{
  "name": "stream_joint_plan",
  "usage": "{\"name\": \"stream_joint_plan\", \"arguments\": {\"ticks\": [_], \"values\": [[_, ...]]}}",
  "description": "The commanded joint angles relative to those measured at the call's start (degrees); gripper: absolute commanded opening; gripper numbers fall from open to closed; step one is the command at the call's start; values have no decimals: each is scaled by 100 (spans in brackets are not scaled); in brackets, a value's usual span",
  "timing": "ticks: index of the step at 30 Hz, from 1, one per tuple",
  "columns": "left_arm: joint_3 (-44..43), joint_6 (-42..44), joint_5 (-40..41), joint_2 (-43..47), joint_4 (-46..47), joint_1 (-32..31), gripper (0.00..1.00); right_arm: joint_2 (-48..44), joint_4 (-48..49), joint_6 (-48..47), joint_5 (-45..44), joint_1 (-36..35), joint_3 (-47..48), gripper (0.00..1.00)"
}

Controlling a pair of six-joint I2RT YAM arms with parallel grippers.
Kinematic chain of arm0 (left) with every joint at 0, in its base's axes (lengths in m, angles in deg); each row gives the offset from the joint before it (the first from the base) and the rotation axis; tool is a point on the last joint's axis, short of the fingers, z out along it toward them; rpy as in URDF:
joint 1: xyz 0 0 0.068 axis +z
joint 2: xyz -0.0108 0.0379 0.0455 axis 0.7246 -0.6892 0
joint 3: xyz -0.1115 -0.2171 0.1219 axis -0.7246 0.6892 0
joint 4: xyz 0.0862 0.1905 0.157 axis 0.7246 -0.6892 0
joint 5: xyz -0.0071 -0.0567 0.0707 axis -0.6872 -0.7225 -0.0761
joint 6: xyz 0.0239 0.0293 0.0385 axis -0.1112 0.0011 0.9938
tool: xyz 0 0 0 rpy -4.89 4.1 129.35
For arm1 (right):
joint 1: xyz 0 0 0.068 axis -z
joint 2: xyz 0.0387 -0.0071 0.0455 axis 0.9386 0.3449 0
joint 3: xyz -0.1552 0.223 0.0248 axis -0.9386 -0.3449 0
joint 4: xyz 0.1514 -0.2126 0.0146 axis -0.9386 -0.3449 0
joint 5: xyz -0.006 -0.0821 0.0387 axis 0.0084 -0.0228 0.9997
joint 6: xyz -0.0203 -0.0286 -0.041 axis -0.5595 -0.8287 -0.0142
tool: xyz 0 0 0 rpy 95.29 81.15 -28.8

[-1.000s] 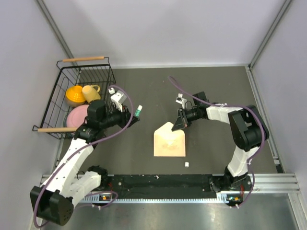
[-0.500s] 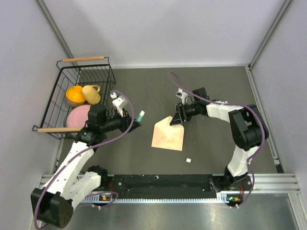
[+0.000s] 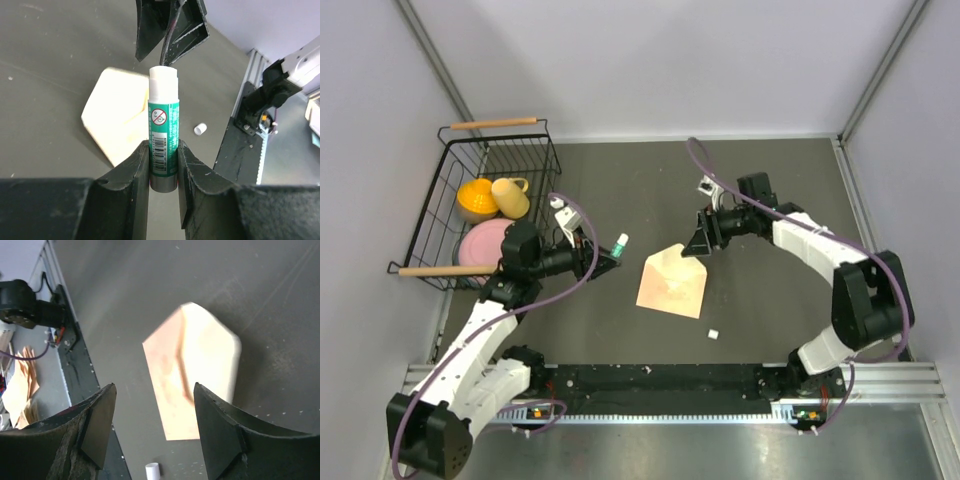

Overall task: Place the letter into the envelope and seal it
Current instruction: Place the envelope at the center of the board, then seal the envelope at the center of the board.

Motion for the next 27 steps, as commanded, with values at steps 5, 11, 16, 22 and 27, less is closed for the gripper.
{"name": "stream_joint_plan", "arguments": {"ticks": [5, 11, 16, 22, 27], "values": [[194, -1103, -730, -46, 2182, -159, 0, -1271, 8, 614, 593, -217, 801, 76], [26, -839, -660, -135, 1927, -335, 0, -1509, -630, -7, 489, -385, 1065, 87], [-9, -707, -546, -135, 1189, -335, 0, -904, -1800, -1098, -566, -482, 1512, 88], [237, -970, -704, -302, 995, -335, 0, 765, -3196, -2495, -699, -473, 2740, 81], [264, -865, -642, -223, 890, -335, 0, 2075, -4051, -3235, -629, -438, 3717, 79]]}}
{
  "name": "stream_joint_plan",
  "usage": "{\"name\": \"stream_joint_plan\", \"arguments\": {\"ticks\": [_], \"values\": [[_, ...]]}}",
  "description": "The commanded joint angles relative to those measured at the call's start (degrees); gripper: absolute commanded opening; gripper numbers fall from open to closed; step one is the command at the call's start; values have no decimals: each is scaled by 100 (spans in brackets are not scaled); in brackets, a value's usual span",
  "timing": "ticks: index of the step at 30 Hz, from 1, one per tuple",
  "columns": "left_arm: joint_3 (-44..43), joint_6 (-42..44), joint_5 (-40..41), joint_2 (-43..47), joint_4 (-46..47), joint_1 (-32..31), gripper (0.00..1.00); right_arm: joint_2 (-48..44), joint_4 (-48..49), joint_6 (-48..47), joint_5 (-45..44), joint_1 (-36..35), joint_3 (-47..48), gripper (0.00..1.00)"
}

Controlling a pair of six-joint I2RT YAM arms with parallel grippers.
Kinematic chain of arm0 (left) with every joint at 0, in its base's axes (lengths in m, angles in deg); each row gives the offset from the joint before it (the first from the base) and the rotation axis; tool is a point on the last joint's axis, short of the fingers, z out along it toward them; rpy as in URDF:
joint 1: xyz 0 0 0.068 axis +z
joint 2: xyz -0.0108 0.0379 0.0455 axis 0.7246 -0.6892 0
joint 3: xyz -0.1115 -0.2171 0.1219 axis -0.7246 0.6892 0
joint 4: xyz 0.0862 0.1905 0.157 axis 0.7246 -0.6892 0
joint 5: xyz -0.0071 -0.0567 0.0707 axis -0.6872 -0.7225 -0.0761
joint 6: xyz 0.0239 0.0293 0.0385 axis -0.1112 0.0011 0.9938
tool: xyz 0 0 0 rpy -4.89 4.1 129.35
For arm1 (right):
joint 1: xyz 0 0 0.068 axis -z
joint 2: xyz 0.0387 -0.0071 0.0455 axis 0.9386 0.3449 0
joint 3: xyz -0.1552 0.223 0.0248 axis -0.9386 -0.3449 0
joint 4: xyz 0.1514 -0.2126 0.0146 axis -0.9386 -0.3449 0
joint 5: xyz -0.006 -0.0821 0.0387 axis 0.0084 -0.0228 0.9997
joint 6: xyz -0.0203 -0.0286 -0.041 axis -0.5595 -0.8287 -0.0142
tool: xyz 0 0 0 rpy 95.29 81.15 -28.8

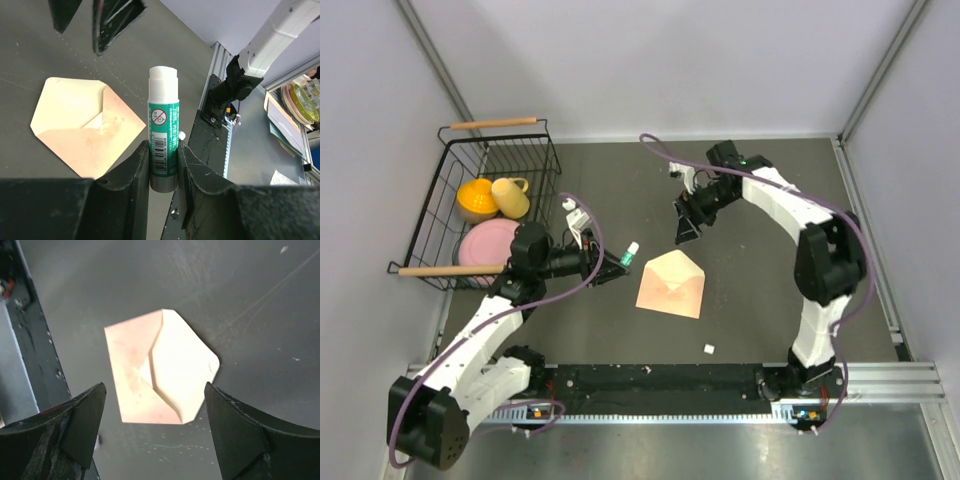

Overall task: Place the letter into the envelope and seal it
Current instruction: Seal the envelope at the center of the board.

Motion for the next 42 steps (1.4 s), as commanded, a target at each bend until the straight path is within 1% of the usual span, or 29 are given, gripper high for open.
{"name": "stream_joint_plan", "arguments": {"ticks": [1, 4, 8, 12, 16, 17, 18, 21, 23, 25, 28, 29, 30, 34, 38, 40, 41, 42], "values": [[1, 66, -63, 77, -30, -9, 0, 932, -1116, -986, 29, -9, 797, 79], [10, 119, -54, 94, -101, -9, 0, 1469, -1284, -1144, 82, 61, 1034, 78], [54, 172, -54, 103, -153, -9, 0, 1928, -1337, -1416, 205, 105, 1289, 78], [89, 180, -55, 59, -127, -9, 0, 2499, -1416, -1435, 293, 105, 1868, 79], [107, 189, -37, 77, -127, -9, 0, 2956, -1459, -1505, 390, 87, 2246, 80], [116, 189, -37, 86, -127, 0, 0, 3096, -1651, -1557, 451, 87, 2465, 80], [124, 189, -20, 86, -127, -9, 0, 3359, -1958, -1636, 521, 87, 2885, 79], [151, 181, -19, 59, -110, -9, 0, 3537, -2057, -1593, 478, 52, 3117, 77], [133, 189, -28, 33, -101, -9, 0, 3607, -2320, -1767, 390, -18, 3127, 76], [107, 181, -37, 7, -101, -9, 0, 3704, -2723, -1996, 363, -71, 3022, 72], [89, 172, -37, -11, -101, -9, 0, 3748, -3006, -2260, 363, -106, 2793, 66], [89, 172, -46, -20, -109, 0, 0, 3740, -3207, -2435, 407, -97, 2749, 62], [89, 163, -37, -20, -92, -9, 0, 3713, -3304, -2524, 442, -97, 2653, 61], [89, 145, -19, -29, -74, -9, 0, 3442, -3385, -2735, 556, -97, 2433, 54], [107, 145, 25, -20, -66, -9, 0, 3248, -3367, -2648, 811, -62, 2494, 37], [116, 154, 77, -11, -118, 0, 0, 3160, -3297, -2569, 864, -53, 2476, 31], [124, 154, 95, -28, -127, -9, 0, 3038, -3244, -2525, 838, -45, 2398, 21], [116, 145, 147, -37, -162, -9, 0, 2958, -2974, -2437, 742, -53, 2319, 14]]}}
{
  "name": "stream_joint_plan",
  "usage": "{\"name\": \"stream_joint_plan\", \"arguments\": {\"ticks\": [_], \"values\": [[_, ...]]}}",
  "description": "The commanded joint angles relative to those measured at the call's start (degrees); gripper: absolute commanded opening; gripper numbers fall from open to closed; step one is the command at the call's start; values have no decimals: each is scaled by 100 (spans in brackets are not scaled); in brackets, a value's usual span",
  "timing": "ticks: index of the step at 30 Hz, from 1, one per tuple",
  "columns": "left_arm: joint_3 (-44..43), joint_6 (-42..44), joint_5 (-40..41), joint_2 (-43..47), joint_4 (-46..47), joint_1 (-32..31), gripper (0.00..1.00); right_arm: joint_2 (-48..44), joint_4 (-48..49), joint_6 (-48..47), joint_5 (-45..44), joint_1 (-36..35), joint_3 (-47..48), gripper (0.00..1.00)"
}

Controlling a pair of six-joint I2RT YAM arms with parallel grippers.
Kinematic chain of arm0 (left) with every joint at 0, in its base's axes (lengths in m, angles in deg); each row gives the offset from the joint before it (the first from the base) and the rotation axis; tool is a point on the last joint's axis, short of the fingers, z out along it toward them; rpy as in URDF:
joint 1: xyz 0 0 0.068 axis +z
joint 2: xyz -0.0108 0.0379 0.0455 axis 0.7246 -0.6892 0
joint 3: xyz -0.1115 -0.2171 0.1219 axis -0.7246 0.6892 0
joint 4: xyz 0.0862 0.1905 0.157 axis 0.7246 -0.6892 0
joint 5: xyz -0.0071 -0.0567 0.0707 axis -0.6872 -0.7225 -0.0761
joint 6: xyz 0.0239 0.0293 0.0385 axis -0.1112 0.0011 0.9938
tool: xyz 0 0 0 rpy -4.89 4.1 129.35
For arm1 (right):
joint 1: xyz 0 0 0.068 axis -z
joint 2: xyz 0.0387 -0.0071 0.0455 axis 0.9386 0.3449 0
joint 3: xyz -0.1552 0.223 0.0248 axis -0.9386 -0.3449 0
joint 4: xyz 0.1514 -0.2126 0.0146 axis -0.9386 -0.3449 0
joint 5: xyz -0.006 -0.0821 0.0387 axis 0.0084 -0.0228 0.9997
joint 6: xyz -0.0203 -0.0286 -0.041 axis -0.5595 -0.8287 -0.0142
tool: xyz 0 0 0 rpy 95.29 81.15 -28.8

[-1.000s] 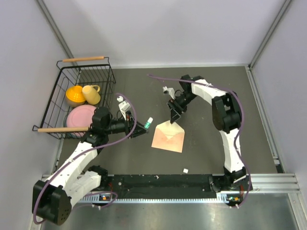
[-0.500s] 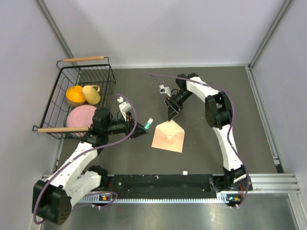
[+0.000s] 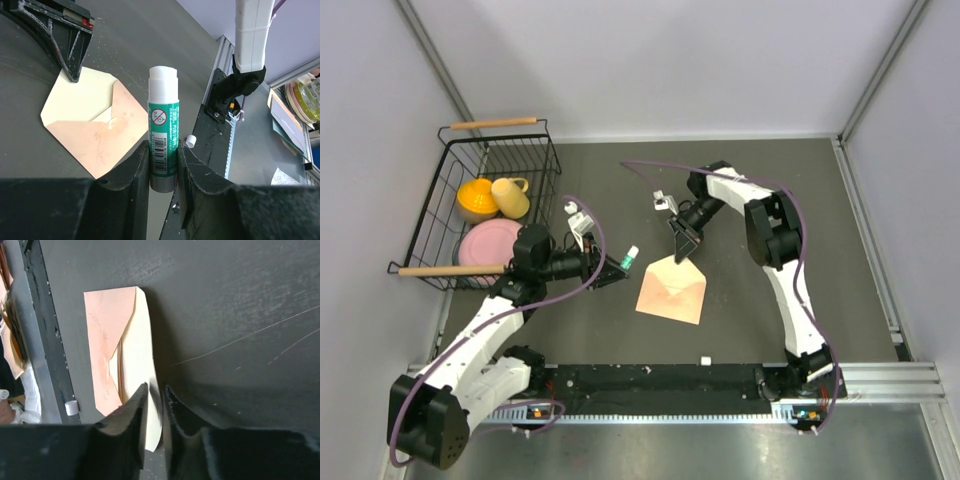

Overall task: Place the letter into the envelope and seal it
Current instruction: Seal the envelope at the center of the board.

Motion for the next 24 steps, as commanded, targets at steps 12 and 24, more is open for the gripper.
{"name": "stream_joint_plan", "arguments": {"ticks": [12, 24], "values": [[-35, -590, 1513, -615, -210, -53, 0, -2260, 2399, 1744, -1813, 302, -1520, 0], [-299, -949, 5399, -2082, 1204, -1811, 0, -2902, 3699, 3414, -2641, 294, -2874, 0]]}}
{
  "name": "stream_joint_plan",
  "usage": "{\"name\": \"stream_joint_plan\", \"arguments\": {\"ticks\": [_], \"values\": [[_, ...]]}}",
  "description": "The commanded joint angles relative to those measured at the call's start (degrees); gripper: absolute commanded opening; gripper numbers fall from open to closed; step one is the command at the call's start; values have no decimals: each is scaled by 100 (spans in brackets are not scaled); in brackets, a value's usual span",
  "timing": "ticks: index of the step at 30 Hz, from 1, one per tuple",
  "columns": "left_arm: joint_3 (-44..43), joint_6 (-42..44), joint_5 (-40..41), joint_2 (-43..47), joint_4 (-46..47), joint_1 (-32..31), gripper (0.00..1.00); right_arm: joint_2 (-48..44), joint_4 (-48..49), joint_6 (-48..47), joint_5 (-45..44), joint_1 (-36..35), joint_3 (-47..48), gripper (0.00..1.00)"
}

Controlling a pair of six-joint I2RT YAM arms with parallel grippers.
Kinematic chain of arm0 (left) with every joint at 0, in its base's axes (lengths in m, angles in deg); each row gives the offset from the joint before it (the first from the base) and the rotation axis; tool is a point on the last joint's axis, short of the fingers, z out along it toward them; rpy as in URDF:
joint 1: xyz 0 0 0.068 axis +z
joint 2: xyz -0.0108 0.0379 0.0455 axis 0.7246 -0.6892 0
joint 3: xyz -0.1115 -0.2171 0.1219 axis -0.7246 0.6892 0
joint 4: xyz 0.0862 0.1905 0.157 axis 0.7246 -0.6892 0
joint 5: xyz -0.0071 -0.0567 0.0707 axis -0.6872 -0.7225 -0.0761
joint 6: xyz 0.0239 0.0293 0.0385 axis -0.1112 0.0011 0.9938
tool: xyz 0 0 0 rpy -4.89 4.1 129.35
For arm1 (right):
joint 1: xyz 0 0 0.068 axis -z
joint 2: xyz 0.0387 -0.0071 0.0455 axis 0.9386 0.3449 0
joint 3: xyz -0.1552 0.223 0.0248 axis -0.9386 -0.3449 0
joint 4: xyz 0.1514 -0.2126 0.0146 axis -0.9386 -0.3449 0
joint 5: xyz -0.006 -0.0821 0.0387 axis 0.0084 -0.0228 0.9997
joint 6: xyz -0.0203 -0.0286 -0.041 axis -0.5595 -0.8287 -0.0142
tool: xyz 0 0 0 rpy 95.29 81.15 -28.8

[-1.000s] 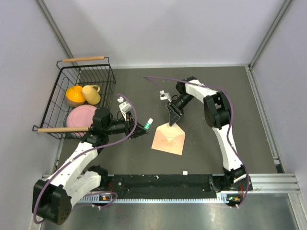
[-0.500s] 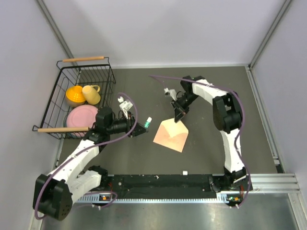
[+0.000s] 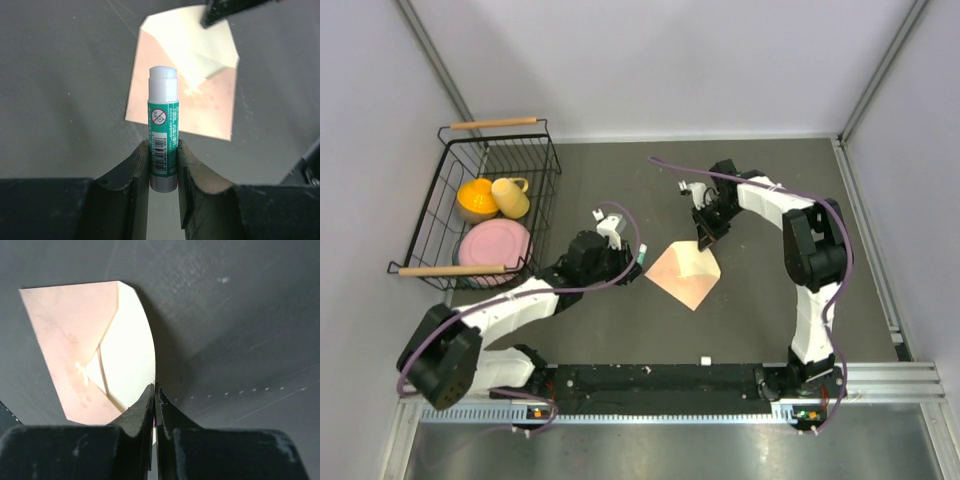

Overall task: Place the letter into the envelope and seal it
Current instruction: Seal the envelope at the center of the board.

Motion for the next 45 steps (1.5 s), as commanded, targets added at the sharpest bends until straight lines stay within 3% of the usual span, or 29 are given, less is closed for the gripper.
{"name": "stream_joint_plan", "arguments": {"ticks": [1, 8, 26, 31, 32, 35, 45], "values": [[-253, -506, 1199, -799, 1056, -217, 0, -543, 653, 799, -281, -30, -271, 0], [-297, -1368, 153, -1759, 2542, -261, 0, -676, 759, 1168, -271, -30, -491, 0], [-482, -1202, 442, -2920, 2806, -358, 0, -702, 794, 1186, 27, -30, -641, 0], [-552, -1386, 602, -3201, 2542, -288, 0, -746, 785, 1247, 553, -56, -720, 11], [-552, -1404, 549, -3219, 2560, -288, 0, -737, 785, 1308, 659, -82, -729, 20], [-534, -1492, 425, -3219, 2551, -288, 0, -632, 785, 1458, 1072, -170, -746, 34], [-578, -1518, 460, -3210, 2481, -288, 0, -254, 960, 2090, 1715, -293, -825, 48]]}}
